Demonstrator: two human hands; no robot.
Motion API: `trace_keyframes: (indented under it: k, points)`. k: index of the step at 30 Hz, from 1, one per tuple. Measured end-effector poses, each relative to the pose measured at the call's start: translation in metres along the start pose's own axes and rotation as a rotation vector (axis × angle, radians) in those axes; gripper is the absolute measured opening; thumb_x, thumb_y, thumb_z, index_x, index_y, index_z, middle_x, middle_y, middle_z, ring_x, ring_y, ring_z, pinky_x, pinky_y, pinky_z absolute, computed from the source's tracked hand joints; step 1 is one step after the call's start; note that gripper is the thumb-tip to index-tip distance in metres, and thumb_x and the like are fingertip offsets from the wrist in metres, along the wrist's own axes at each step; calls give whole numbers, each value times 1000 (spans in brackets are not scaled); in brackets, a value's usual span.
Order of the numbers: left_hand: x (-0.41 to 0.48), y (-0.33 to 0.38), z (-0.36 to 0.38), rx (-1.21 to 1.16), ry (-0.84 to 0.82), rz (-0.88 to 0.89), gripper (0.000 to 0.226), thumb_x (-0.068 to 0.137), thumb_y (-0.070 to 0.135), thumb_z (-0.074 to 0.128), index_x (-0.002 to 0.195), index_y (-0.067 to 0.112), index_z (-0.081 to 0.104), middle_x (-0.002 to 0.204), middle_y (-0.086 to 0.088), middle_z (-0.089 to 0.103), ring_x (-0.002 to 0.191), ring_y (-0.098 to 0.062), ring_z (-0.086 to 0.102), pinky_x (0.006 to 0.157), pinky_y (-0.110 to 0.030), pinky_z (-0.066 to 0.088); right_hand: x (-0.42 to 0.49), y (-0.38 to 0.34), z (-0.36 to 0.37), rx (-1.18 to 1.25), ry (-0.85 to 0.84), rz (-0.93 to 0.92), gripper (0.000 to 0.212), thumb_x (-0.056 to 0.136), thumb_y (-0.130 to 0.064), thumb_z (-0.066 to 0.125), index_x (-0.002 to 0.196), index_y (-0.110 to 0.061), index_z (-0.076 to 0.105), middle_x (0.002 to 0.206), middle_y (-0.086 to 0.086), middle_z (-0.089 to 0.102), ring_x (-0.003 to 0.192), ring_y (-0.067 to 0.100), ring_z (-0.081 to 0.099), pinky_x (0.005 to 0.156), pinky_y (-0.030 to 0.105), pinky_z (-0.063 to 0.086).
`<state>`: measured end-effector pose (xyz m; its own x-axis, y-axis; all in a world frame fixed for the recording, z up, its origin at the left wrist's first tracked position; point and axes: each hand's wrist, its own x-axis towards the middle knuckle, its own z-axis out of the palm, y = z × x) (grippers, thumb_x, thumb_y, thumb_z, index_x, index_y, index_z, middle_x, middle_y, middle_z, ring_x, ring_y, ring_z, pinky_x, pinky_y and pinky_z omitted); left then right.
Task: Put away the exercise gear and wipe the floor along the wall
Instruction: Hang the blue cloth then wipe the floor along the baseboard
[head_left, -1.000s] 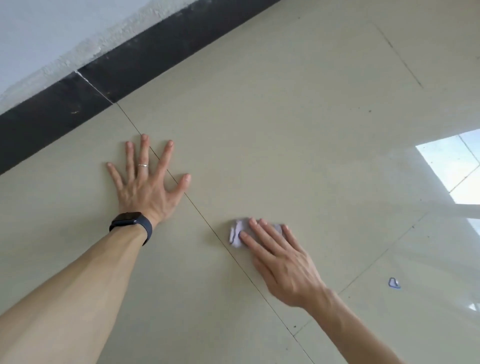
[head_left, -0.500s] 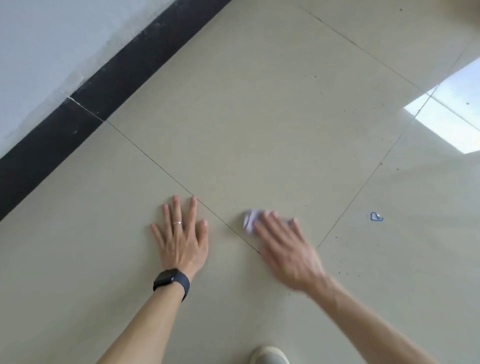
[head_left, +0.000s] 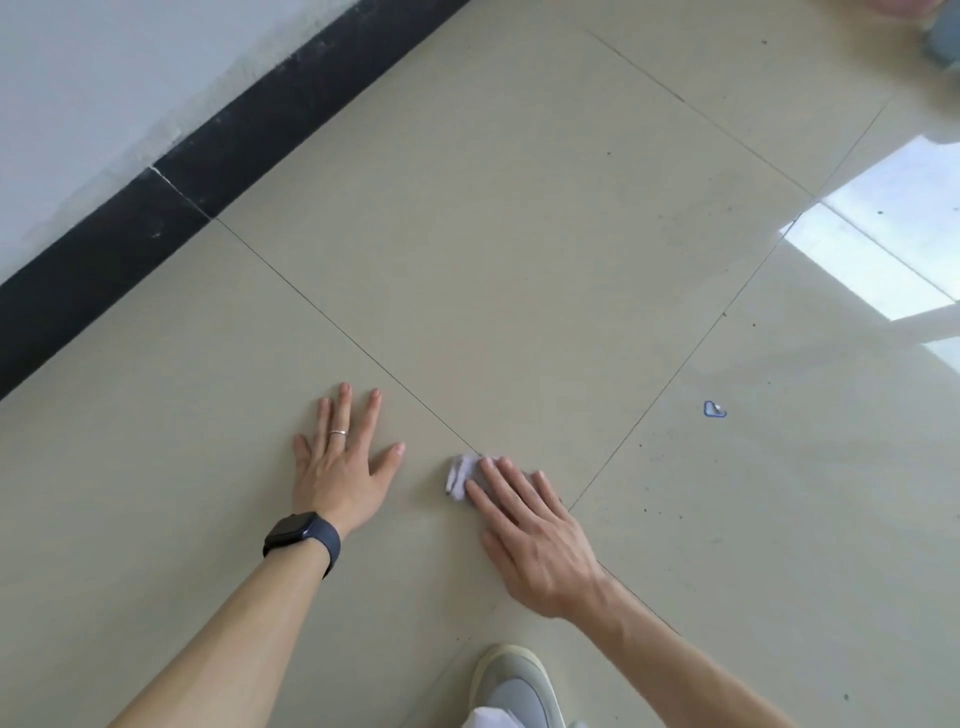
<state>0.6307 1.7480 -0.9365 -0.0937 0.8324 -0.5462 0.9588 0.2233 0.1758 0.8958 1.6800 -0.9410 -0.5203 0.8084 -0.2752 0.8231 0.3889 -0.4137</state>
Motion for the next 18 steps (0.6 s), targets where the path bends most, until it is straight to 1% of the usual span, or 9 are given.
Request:
trace_keyframes:
  k: [2,3,4,7,10,11,13,16,18]
  points:
    - [1,-4,0,-33,22,16,72,98,60,33,155,44,-8,163,9,-25,151,-17,-19,122,-51,2,26,17,-10,-64,10,-31,57,105,-37,35,159,-26,20,168,-1,11,155,20,7,122,47,19]
    - [1,-8,-1,-43,29,28,72,98,60,35,156,44,-5,164,9,-22,152,-16,-18,122,-50,3,43,32,-19,-85,39,35,58,105,-35,37,159,-24,21,167,2,14,154,23,12,121,50,22]
    - [2,-12,-2,-34,38,41,72,98,60,36,156,44,-2,164,9,-20,152,-16,-16,122,-50,4,62,51,-32,-72,72,153,58,105,-34,37,159,-22,19,167,4,13,154,25,12,121,51,21]
    - [0,-25,-7,19,69,30,75,94,66,39,156,45,1,166,7,-15,153,-18,-11,121,-51,8,122,109,-84,36,156,554,62,106,-42,24,160,-22,3,168,3,-6,154,22,-6,124,50,3]
    - [-5,-46,-12,-25,72,-85,80,91,69,40,155,45,-3,166,5,-17,153,-20,-12,121,-52,5,174,125,-117,147,154,721,63,106,-43,22,160,-20,0,168,5,-10,154,24,-11,123,54,2]
    - [-7,-54,-13,-27,73,-115,80,91,69,39,155,46,-4,165,4,-17,153,-21,-12,121,-52,5,187,115,-117,158,149,709,62,106,-43,22,160,-20,1,168,6,-10,154,25,-11,123,54,2]
    - [-9,-73,-14,-22,85,-163,77,93,68,36,155,46,-3,166,4,-16,153,-22,-10,121,-53,5,203,80,-100,92,145,544,61,106,-42,23,160,-21,4,168,4,-6,154,24,-7,123,54,5]
    - [-16,-101,-12,-54,108,-258,70,95,65,30,155,46,-2,166,5,-15,153,-22,-9,121,-53,6,190,-5,-50,-36,80,105,60,105,-41,28,160,-23,14,168,1,4,155,23,1,122,51,11]
    - [-23,-117,-8,-74,144,-296,68,96,66,23,156,45,1,166,4,-12,154,-22,-6,120,-55,8,170,-56,-16,-65,-9,-172,58,105,-42,29,159,-24,20,168,-1,6,155,19,0,124,48,9]
